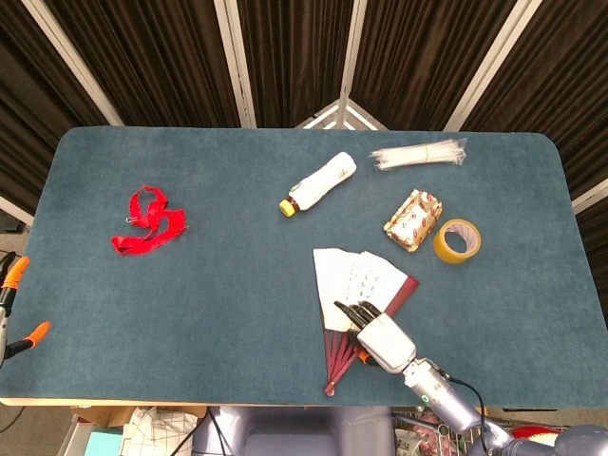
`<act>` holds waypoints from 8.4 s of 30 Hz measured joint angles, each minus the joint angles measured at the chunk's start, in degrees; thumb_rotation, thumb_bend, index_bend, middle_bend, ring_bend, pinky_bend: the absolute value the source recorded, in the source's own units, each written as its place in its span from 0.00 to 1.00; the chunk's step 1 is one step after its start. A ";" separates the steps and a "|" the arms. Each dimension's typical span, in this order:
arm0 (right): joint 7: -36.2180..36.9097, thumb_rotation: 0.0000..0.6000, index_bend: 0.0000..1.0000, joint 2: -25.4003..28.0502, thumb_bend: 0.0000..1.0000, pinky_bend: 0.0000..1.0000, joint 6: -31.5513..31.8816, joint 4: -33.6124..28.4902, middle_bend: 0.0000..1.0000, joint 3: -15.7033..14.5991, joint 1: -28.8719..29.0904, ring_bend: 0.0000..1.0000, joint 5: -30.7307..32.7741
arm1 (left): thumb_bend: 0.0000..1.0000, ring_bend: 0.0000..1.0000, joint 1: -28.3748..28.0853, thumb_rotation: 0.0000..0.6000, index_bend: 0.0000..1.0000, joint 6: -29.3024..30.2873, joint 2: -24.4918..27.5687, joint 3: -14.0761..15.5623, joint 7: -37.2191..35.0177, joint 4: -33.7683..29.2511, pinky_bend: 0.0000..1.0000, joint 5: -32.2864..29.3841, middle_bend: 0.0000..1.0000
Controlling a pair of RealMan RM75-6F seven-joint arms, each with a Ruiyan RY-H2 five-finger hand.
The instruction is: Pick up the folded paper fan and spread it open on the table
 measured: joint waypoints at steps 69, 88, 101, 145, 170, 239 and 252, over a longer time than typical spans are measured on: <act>-12.10 1.00 0.75 36.92 0.43 0.22 -26.76 -52.73 0.11 25.40 29.91 0.22 45.85 | 0.17 0.00 -0.74 1.00 0.00 -0.08 -0.69 0.57 -3.09 0.38 0.06 1.75 0.04; -15.58 1.00 0.75 31.13 0.43 0.22 -23.85 -54.58 0.11 27.60 37.14 0.22 51.47 | 0.17 0.00 -1.79 1.00 0.00 -0.88 -2.56 0.32 -3.99 1.46 0.06 2.02 0.05; -22.92 1.00 0.75 27.46 0.43 0.22 -19.29 -58.50 0.11 25.74 40.38 0.22 53.58 | 0.18 0.00 -6.35 1.00 0.08 -9.26 -2.10 -1.00 -6.43 -2.44 0.07 -0.21 0.08; -24.25 1.00 0.76 26.78 0.43 0.22 -13.99 -61.22 0.11 25.35 40.49 0.22 55.47 | 0.27 0.00 -21.03 1.00 0.35 -26.33 -7.34 -5.52 -29.41 -17.55 0.09 -7.31 0.15; -24.04 1.00 0.76 26.48 0.44 0.22 -13.16 -62.93 0.11 25.71 40.77 0.22 55.04 | 0.33 0.00 -24.12 1.00 0.51 -26.93 -11.75 -7.00 -27.29 -18.42 0.09 -9.64 0.23; -28.35 1.00 0.76 37.67 0.45 0.22 -13.03 -54.13 0.11 17.53 30.28 0.22 46.35 | 0.44 0.00 -23.66 1.00 0.66 -14.78 -9.06 -8.98 9.70 -29.74 0.09 -8.70 0.31; -26.68 1.00 0.76 39.37 0.45 0.22 -12.62 -53.85 0.11 18.14 28.53 0.22 46.51 | 0.44 0.00 -25.33 1.00 0.66 -14.52 -11.70 -9.46 14.42 -28.82 0.09 -8.69 0.31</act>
